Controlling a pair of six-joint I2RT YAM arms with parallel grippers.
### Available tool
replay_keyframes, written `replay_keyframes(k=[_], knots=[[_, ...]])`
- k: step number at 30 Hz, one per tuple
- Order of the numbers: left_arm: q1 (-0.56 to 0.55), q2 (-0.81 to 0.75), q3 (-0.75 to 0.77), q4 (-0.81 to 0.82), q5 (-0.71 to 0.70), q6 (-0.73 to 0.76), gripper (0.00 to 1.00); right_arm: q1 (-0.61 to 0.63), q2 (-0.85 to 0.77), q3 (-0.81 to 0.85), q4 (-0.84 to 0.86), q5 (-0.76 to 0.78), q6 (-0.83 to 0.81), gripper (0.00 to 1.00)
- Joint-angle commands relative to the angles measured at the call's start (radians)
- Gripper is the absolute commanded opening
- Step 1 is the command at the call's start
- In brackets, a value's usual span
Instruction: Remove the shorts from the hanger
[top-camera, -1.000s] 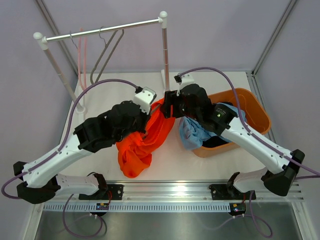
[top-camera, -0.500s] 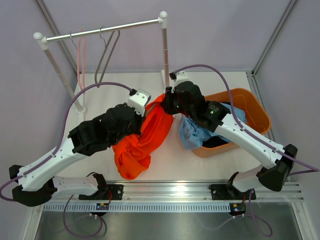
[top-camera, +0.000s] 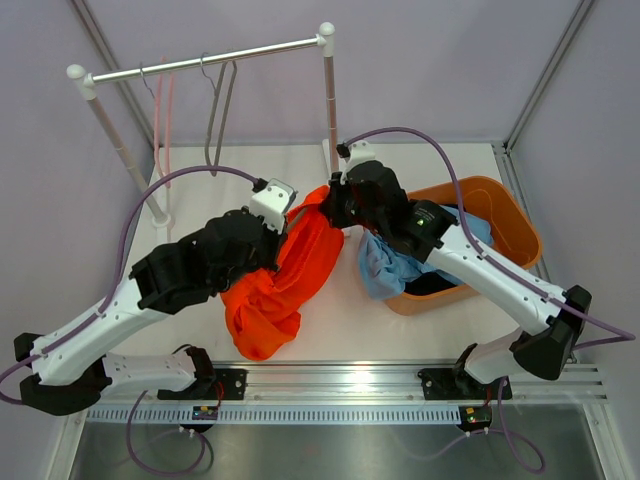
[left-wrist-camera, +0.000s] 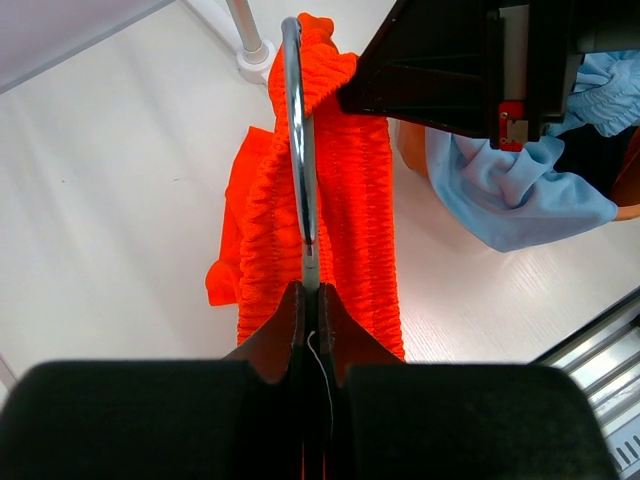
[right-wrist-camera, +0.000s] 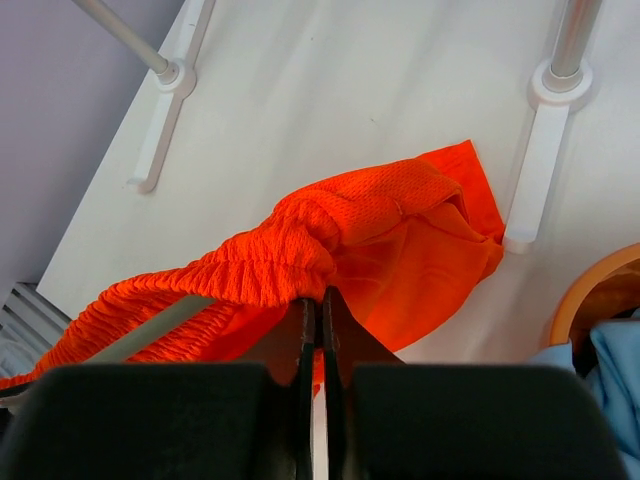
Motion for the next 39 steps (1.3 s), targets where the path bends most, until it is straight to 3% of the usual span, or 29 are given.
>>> replay_keyframes(k=[1, 9, 27, 34, 39], knots=[[-0.011, -0.033, 0.012, 0.077, 0.022, -0.002, 0.00, 0.004, 0.017, 0.056, -0.014, 0.086, -0.012, 0.00], [-0.022, -0.082, -0.023, 0.038, 0.025, -0.021, 0.00, -0.007, 0.092, 0.227, -0.167, 0.299, -0.055, 0.00], [-0.028, -0.266, -0.065, 0.003, 0.118, -0.027, 0.00, -0.101, 0.171, 0.292, -0.193, 0.274, -0.064, 0.00], [-0.028, -0.335, -0.091, 0.139, 0.033, -0.036, 0.00, -0.085, 0.100, 0.168, -0.128, 0.168, -0.013, 0.00], [-0.028, -0.337, -0.123, 0.293, -0.053, -0.024, 0.00, -0.009, 0.051, 0.106, -0.117, 0.171, -0.009, 0.00]])
